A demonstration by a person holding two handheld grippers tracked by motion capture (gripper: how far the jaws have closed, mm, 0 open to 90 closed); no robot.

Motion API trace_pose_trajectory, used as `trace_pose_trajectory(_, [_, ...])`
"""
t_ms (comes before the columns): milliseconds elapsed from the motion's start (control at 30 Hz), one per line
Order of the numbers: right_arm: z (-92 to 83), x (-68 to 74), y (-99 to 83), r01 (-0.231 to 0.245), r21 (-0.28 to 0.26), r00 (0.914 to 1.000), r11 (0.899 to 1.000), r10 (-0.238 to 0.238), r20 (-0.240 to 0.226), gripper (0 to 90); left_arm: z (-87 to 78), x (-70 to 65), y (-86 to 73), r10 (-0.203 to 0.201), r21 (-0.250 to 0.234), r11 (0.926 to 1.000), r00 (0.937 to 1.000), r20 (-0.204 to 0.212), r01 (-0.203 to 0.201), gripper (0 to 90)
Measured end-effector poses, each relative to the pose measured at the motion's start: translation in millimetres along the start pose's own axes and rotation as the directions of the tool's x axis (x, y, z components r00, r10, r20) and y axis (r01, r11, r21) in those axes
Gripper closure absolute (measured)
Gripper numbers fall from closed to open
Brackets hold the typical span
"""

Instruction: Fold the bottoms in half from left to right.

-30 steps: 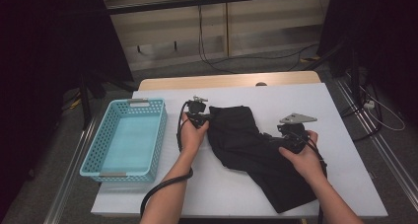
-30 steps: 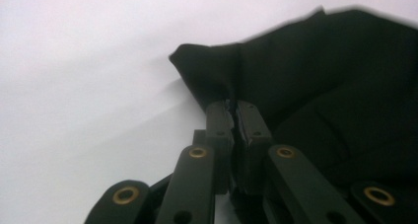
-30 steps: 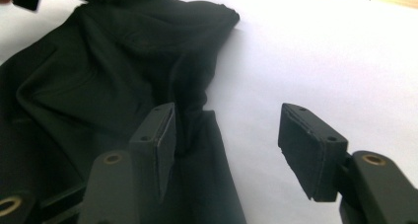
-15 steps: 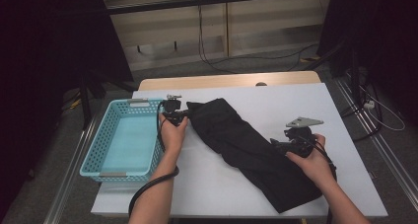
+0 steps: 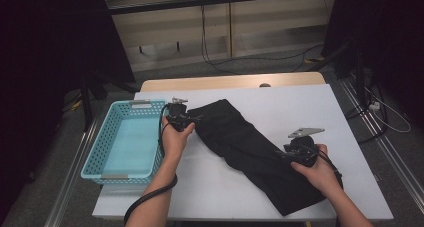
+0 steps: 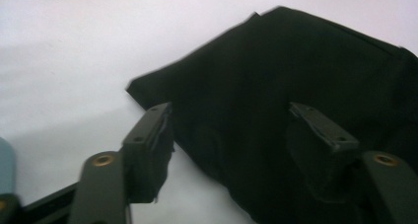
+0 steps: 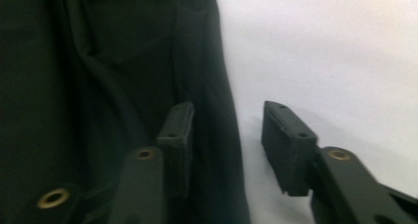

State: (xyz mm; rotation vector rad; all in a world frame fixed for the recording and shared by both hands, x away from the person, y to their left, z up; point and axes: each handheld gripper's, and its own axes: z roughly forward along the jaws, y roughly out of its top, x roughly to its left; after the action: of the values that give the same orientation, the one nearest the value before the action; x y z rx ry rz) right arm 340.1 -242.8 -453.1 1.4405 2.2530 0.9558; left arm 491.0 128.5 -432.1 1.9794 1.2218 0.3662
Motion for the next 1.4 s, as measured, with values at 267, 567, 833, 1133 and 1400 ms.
trace_pose_trajectory(267, [1.7, -3.9, 3.4, 0.009, 0.017, 0.9970, 1.000, -0.008, -0.077, 89.8, -11.1, -11.5, -9.1, 0.020, -0.014, 0.9997, 0.9991, 0.037, -0.020, 29.6])
trace_pose_trajectory(567, [2.1, -46.6, 15.1, -0.053, -0.056, 0.9956, 0.997, 0.057, 0.074, 87.8, -22.0, -16.2, -16.4, 0.051, -0.022, 0.9985, 0.9969, 0.060, -0.050, 27.7])
trace_pose_trajectory(833, [-16.8, -46.3, 6.1, -0.098, -0.094, 0.9906, 0.991, 0.106, 0.086, 58.5, -21.0, -18.2, -24.8, 0.072, -0.009, 0.9974, 0.9939, 0.083, -0.072, 24.8])
trace_pose_trajectory(1133, [-43.5, -38.8, -18.4, -0.082, -0.035, 0.9909, 0.996, 0.085, 0.104, 58.3, -24.5, -21.2, -26.2, 0.100, -0.014, 0.9950, 0.9898, 0.101, -0.099, 21.0])
trace_pose_trajectory(1400, [-53.2, -37.9, -40.9, -0.115, 0.056, 0.9868, 0.992, 0.107, 0.121, 62.3, -29.1, -22.9, -27.7, 0.104, -0.018, 0.9945, 0.9894, 0.101, -0.103, 20.8])
